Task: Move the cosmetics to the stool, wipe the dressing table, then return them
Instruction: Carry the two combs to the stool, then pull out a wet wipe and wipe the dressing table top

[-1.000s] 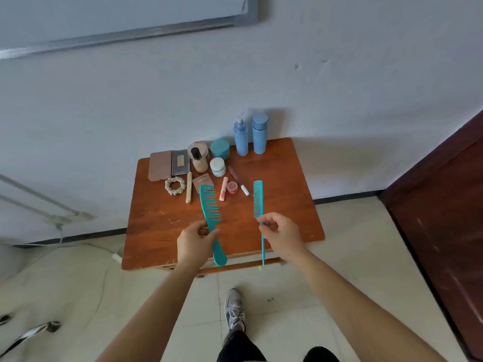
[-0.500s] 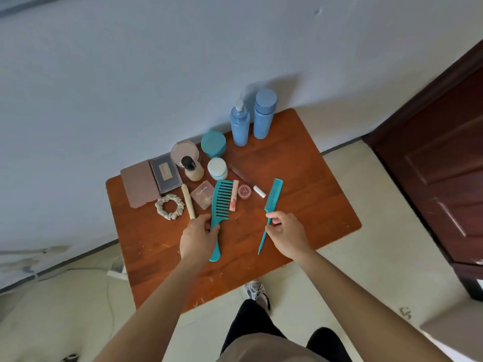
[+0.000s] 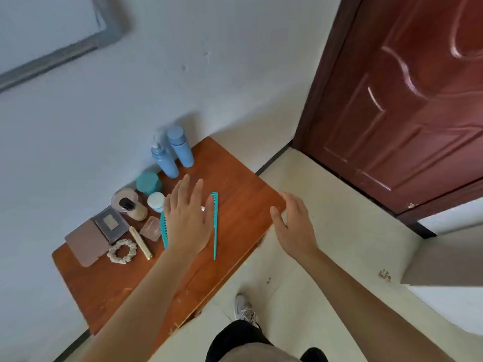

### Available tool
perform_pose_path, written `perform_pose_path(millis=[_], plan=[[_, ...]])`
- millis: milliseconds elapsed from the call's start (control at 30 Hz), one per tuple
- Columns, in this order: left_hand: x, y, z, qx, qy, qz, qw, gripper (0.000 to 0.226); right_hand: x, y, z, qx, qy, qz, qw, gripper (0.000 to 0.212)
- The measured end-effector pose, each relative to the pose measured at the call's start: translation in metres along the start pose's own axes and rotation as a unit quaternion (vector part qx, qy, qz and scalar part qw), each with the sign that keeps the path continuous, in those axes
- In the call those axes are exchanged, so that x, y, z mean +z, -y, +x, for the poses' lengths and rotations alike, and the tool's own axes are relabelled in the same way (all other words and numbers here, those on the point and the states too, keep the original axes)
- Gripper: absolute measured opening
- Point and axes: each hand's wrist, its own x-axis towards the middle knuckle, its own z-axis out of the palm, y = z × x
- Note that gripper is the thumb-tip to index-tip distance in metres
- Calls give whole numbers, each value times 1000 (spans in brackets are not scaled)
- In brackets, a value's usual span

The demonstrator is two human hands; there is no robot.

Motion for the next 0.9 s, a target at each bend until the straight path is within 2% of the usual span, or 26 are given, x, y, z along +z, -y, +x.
perform_pose_path(millis=[133,200,267,467,733,900], plan=[[-22,-88,-6,86,-28,20,996,58,-72,-38,-45,-43,-92,-104,989,54],[-33,-154,-39,143,-33,37,988,65,-125,-74,-99,-32,-165,-153,974,56],[-36,-173,-46,140,-25,38,989,68,-142,-85,-112,-43,-184,-179,966,60],[-36,-348,-150,313,-24,-45,948,63,-269,-172,-254,51,-325,-192,925,65],[-7,-562,-251,486,5,-117,866,64,-401,-278,-387,165,-452,-213,851,67],[28,-704,-314,584,40,-171,793,63,-483,-358,-468,264,-476,-292,787,71]])
